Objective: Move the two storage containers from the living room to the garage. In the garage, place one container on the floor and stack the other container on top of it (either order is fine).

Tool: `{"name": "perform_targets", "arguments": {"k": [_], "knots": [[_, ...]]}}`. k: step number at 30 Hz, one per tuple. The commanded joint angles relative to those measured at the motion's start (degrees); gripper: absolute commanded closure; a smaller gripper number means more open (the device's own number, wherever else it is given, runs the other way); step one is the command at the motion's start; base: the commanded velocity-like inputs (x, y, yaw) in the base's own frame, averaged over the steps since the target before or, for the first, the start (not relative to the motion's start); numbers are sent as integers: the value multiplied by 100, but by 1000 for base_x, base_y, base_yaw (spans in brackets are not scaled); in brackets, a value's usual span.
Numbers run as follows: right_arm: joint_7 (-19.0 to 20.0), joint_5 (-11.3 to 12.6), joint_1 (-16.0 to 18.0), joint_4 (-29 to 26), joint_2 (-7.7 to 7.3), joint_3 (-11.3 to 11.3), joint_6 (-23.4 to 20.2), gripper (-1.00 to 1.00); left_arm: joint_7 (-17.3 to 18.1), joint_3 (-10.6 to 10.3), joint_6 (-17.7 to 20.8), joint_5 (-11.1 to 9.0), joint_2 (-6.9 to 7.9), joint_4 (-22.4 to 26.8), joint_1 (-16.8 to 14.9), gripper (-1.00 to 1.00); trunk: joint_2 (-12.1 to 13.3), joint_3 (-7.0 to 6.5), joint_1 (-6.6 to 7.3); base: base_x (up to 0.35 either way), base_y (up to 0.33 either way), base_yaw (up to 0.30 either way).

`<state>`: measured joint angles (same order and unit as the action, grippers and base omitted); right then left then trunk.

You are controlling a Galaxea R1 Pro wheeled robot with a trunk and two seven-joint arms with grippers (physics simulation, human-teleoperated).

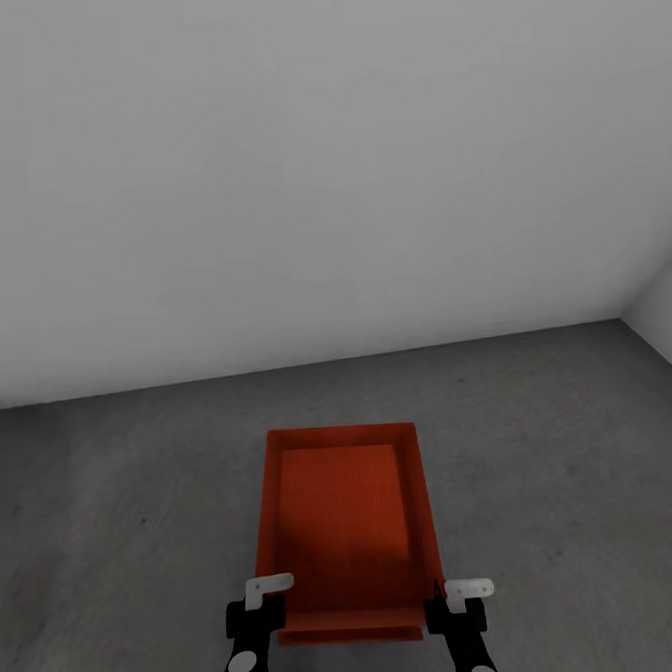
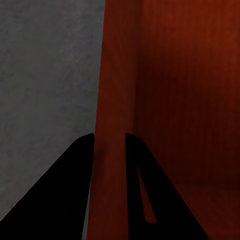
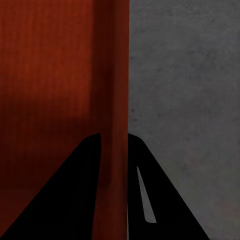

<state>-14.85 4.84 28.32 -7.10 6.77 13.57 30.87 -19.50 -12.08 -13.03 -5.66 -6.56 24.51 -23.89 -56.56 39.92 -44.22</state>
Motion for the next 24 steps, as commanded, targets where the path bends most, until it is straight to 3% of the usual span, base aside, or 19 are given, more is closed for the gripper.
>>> {"name": "perform_targets", "arguments": {"k": [1,24], "knots": [[0,99,7,-204,0,-154,152,100,-72,-4,-55,-181,5,-69,-1,100,-44,22,-23,0,0,0],[0,96,7,-204,0,-153,152,100,-73,-4,-59,-178,5,-69,-1,100,-967,435,-528,0,0,0]]}}
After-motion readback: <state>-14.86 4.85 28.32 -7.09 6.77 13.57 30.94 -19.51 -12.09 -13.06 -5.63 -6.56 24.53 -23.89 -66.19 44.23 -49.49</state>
